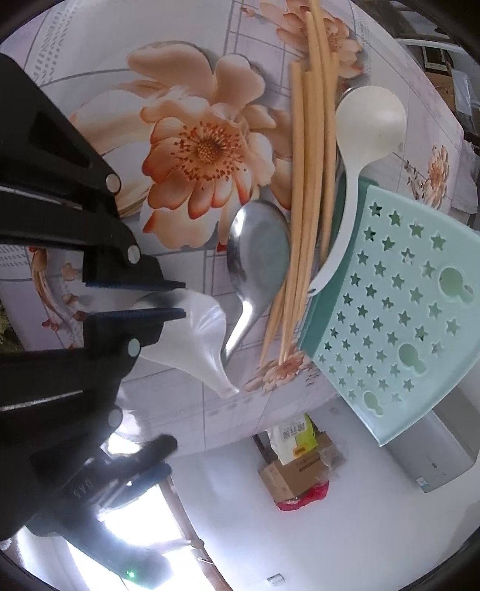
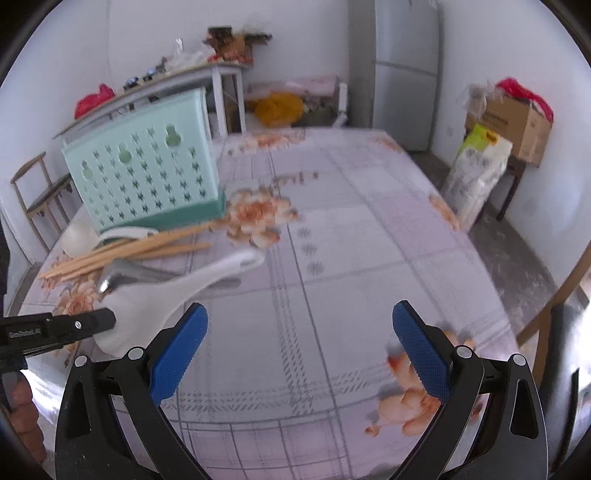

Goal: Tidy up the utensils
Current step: 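Grasp the white plastic spoon with the left gripper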

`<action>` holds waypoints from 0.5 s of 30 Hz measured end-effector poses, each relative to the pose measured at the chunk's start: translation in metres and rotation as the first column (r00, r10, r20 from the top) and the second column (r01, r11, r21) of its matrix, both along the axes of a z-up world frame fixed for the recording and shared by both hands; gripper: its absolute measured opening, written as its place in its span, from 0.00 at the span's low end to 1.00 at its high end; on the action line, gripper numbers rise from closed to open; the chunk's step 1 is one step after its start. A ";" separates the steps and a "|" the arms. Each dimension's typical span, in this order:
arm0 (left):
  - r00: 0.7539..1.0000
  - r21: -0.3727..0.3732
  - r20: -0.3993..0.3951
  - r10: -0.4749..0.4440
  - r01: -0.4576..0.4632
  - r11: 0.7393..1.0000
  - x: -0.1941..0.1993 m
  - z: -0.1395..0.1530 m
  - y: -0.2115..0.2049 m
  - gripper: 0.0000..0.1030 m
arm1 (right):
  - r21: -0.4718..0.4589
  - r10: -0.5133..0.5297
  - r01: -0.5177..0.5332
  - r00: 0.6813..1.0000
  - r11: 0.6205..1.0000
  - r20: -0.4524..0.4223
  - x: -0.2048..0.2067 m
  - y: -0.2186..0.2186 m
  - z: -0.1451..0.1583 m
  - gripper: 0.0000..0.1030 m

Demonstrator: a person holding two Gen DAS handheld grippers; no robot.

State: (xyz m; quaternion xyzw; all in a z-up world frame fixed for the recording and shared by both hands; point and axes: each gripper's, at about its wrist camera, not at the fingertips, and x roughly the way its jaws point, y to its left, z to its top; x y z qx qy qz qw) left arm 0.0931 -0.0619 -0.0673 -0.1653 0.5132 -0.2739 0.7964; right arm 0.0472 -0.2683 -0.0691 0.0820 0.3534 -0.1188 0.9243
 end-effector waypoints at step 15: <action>0.998 0.013 0.062 -0.032 0.031 0.999 -0.024 0.025 0.110 0.02 | -0.071 0.505 -0.500 0.855 0.863 0.114 0.055 0.025 0.064 0.82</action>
